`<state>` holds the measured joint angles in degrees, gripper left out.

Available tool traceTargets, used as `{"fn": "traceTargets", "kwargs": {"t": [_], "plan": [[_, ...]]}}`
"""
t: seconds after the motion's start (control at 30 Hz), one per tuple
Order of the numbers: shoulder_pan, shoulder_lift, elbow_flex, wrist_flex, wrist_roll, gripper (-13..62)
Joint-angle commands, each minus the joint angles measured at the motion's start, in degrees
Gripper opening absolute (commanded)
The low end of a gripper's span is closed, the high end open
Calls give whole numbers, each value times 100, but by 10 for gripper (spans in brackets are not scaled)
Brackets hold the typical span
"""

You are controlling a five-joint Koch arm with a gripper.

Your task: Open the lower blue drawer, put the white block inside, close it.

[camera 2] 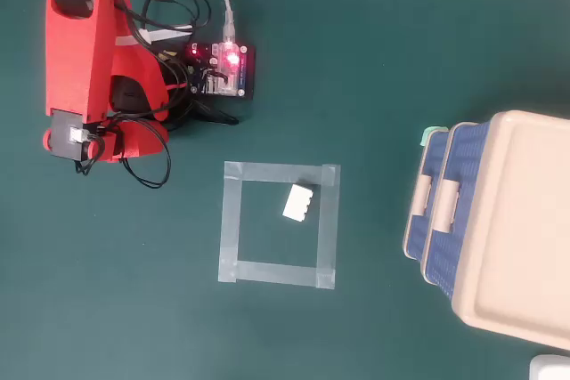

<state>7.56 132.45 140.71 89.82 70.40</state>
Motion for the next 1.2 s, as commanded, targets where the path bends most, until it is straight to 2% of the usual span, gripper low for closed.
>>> {"fn": "traceTargets", "kwargs": {"t": [0.0,0.4,0.5,0.6,0.67,0.77,0.87,0.93,1.0,1.17], "plan": [[70,211,255,492,18,341],[97,211,123,510,79,339],[70,220,-765,545,308,338],[-264,132,-2188,589,1336,337],[-1134,-105,-2856,554,2435,336],[-3533,-738,-3375,79,4799,336],[-5880,-1380,-3489,-1406,7295,338],[-6996,-1951,-3551,-2575,8147,338],[-7629,-2584,-3604,-3753,8657,338],[-8279,-4113,-3560,-6882,9343,335]]}}
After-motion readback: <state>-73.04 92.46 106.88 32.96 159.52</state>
